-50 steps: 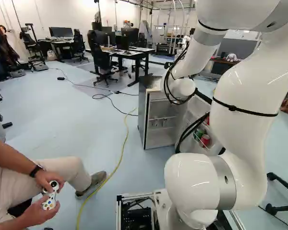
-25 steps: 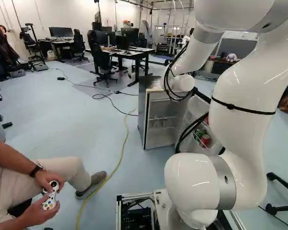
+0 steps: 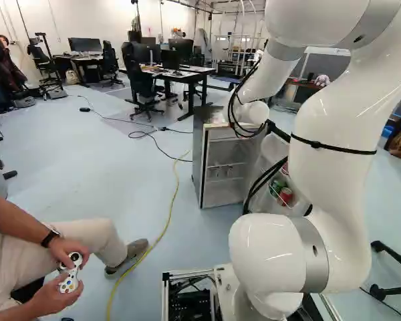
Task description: Grab a drink from the fridge
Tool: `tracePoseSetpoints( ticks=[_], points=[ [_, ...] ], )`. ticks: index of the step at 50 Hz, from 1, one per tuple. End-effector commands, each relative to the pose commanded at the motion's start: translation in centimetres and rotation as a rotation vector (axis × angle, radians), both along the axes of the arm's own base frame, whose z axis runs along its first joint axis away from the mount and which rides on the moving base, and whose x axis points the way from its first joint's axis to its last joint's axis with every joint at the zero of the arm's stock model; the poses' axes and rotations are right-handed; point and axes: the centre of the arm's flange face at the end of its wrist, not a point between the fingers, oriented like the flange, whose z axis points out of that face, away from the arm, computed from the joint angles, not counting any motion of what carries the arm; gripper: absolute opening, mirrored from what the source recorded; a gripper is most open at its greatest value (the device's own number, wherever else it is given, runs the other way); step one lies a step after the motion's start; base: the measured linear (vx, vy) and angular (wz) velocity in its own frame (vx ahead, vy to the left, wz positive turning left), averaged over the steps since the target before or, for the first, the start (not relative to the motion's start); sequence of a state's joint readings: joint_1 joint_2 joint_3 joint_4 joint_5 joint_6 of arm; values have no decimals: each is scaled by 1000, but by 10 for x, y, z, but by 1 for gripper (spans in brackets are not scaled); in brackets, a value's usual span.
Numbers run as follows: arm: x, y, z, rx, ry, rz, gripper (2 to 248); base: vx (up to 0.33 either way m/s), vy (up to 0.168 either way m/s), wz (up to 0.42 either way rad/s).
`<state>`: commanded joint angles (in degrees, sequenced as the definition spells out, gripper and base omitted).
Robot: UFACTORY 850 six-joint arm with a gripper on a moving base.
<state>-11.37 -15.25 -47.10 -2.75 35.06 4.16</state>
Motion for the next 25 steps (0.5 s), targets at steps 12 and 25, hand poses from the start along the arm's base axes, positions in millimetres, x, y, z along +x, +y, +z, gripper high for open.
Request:
tracePoseSetpoints(
  ticks=[12,25],
  points=[
    [11,-3,-2,2,15,-1,90,0,0,0],
    [21,-5,2,1,15,-3,90,0,0,0]
  ],
)
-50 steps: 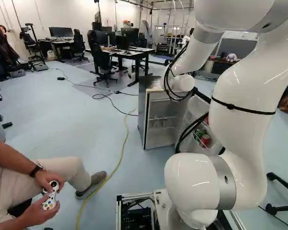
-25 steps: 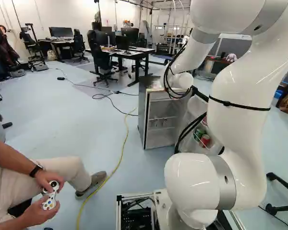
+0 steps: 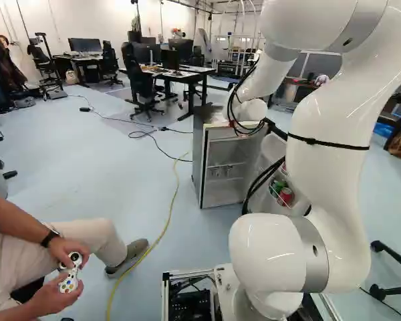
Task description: Grab a drink from the fridge
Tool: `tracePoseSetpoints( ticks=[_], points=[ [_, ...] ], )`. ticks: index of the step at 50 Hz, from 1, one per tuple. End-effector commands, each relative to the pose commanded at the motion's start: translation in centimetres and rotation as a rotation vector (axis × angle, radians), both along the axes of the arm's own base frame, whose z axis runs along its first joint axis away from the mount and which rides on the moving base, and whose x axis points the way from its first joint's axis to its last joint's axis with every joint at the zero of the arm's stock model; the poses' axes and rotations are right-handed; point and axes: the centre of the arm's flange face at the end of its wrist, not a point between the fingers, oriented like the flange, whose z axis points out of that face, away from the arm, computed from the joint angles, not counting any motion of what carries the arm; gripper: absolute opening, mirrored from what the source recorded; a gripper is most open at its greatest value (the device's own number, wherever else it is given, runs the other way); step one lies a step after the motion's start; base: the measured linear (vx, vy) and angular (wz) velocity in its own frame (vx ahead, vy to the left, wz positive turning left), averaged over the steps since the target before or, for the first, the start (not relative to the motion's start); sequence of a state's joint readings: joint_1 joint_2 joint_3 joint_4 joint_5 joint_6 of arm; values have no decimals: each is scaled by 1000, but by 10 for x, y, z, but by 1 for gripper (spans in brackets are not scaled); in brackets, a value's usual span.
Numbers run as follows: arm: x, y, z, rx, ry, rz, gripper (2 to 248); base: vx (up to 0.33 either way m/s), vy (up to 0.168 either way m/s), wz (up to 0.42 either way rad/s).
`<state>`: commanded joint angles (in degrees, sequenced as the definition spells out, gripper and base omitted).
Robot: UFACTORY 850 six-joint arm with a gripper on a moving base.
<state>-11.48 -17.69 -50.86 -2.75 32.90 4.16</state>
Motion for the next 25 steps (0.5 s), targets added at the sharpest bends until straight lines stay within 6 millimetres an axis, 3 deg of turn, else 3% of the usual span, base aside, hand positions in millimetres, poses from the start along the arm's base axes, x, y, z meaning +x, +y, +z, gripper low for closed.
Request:
tracePoseSetpoints(
  ticks=[25],
  points=[
    [15,-4,25,-10,-47,-2,90,0,0,0]
  ],
)
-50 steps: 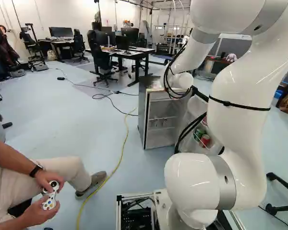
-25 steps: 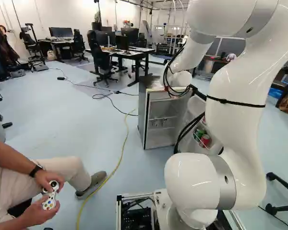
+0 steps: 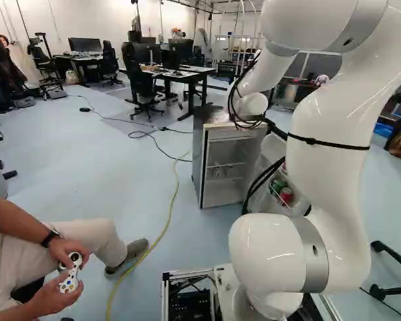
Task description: Grab a drink from the fridge
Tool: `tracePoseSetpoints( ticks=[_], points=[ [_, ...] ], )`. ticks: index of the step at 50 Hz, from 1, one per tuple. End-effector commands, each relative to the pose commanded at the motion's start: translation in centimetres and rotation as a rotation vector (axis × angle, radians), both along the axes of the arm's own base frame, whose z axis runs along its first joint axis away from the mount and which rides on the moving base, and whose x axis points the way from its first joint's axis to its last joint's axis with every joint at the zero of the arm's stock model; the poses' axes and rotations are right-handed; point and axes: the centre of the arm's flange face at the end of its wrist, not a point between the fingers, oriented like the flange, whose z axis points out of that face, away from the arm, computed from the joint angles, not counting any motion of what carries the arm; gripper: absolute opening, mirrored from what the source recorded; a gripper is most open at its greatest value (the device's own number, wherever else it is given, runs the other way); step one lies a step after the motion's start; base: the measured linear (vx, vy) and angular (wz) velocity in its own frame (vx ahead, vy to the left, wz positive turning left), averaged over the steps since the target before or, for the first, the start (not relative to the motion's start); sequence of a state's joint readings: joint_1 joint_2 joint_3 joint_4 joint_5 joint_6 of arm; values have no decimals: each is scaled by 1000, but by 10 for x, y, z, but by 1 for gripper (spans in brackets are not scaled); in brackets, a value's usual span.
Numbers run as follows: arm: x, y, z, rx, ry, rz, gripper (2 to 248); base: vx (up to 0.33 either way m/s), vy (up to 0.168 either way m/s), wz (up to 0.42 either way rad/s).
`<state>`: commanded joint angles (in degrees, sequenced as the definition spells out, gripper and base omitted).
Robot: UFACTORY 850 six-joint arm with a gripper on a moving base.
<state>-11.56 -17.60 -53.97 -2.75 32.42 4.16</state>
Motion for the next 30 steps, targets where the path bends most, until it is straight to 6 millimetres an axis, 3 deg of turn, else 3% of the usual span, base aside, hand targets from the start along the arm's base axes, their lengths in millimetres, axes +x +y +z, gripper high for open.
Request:
tracePoseSetpoints(
  ticks=[30],
  points=[
    [25,-1,0,-3,-17,6,90,0,0,0]
  ],
)
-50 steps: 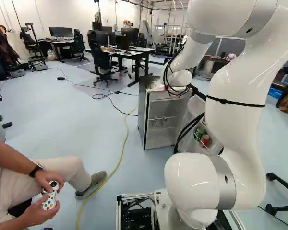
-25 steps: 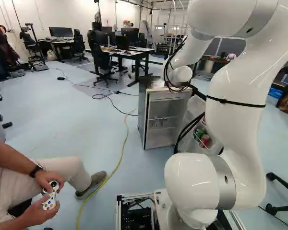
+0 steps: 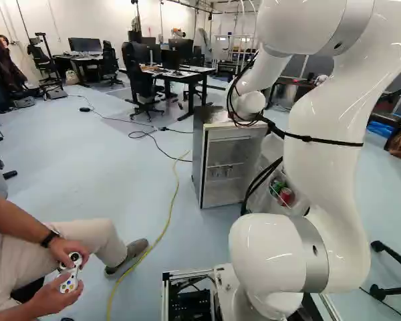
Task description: Grab a drink from the fridge
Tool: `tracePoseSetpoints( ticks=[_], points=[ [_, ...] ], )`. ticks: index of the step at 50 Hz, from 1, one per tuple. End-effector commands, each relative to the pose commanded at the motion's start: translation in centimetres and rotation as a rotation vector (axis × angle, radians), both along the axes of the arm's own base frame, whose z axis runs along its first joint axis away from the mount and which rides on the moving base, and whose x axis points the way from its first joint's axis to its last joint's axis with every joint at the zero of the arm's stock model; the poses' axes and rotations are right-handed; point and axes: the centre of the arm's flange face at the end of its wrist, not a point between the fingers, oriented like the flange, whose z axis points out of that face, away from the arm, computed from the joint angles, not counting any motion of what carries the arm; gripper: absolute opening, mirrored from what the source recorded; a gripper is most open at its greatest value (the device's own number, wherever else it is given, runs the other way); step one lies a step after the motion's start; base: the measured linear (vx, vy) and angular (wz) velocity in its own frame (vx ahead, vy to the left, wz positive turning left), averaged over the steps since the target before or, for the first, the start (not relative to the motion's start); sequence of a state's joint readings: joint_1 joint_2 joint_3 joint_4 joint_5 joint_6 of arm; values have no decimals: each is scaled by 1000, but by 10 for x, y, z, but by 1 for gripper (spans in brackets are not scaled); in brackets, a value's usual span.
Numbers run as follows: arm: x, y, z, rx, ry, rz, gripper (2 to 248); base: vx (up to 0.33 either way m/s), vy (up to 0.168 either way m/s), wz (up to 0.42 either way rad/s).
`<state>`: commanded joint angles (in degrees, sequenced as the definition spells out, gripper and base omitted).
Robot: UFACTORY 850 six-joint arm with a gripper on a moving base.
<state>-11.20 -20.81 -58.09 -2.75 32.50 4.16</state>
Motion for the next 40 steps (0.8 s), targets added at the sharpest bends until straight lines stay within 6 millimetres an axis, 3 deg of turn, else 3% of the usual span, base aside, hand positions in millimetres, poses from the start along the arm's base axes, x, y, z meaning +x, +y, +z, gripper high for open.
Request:
tracePoseSetpoints(
  ticks=[40],
  points=[
    [35,-1,-1,-9,-56,9,90,0,0,0]
  ],
)
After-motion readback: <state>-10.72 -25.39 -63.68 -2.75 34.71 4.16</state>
